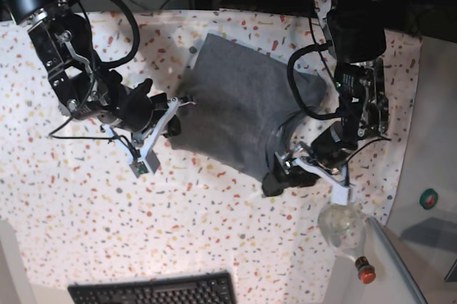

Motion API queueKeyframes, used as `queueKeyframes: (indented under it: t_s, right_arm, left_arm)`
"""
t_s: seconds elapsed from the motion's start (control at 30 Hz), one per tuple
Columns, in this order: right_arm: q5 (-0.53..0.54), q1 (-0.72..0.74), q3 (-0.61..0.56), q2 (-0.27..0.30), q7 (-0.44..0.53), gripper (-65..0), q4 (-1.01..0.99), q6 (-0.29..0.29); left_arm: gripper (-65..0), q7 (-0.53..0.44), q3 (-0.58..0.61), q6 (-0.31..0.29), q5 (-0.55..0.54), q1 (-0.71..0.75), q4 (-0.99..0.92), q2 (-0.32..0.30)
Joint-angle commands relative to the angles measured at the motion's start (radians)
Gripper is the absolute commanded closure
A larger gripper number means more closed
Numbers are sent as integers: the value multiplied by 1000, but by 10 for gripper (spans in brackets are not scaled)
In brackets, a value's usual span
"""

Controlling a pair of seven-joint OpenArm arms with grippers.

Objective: Layout the t-shirt on the table in an organized manner, then fold the t-shirt properly
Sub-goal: 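Pull the shirt edges apart with both grippers to flatten it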

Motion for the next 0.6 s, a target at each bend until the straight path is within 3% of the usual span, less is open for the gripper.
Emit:
queueKeyframes:
  t_s: [0.0,0.17,0.33,0.57]
  right_arm:
    - [6,15,4,10,21,0,16,10]
    - [6,8,5,12,21,0,14,10]
    - [6,8,5,12,21,0,11,10]
    - [6,9,5,7,24,0,-35,10]
  left_arm:
    - [-650,-18,-25,-12,-14,22,64,-21]
    - [-650,-17,-41,-13,-16,266,295,-56]
    - [-650,-18,-45,-15,-16,469,409,-61]
    - [-650,-24,-50,-15,-16,513,368,-66]
